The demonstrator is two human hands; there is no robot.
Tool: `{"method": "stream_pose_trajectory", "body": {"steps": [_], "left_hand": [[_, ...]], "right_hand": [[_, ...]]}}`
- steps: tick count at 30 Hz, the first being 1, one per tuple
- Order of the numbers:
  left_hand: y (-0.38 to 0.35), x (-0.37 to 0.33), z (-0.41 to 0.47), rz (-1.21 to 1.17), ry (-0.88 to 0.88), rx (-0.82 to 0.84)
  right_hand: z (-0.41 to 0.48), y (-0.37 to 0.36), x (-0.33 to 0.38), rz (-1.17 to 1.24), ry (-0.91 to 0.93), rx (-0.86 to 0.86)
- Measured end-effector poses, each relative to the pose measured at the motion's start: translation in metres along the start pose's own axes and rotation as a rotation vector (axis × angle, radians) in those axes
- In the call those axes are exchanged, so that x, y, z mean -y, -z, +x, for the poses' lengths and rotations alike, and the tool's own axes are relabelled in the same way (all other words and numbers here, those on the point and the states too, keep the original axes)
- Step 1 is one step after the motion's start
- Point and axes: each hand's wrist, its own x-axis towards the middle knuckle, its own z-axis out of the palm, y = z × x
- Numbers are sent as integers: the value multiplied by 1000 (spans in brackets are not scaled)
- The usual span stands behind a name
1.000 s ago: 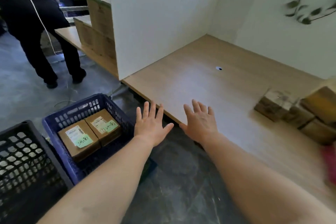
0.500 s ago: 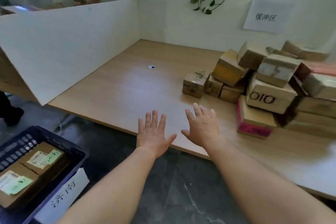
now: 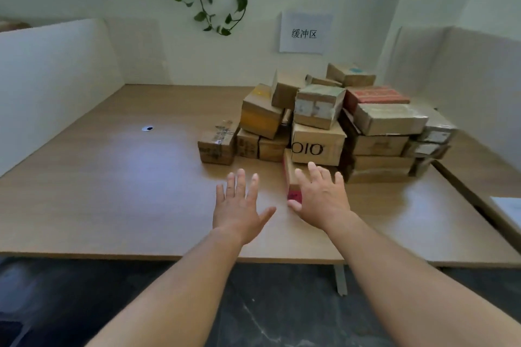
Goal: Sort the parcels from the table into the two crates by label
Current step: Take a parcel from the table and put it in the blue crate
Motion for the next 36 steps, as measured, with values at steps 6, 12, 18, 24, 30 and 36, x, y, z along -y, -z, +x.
{"method": "stream_pose_trajectory", "body": {"steps": [6, 12, 18, 24, 30, 36], "left_hand": [[32, -10, 70, 31, -76, -38], [63, -27, 151, -6, -155, -96], [99, -41, 225, -111, -227, -135], [116, -52, 280, -278, -241, -125], [117, -70, 312, -600, -215, 61], [116, -81, 321, -953, -152, 155]], "right_hand": [[41, 10, -41, 2, -153, 2], [91, 28, -70, 35, -290, -38], [153, 49, -93, 184, -455, -133], [205, 54, -102, 358, -582, -144], [234, 50, -106, 563, -709, -115], [252, 43, -107, 734, -729, -125]]}}
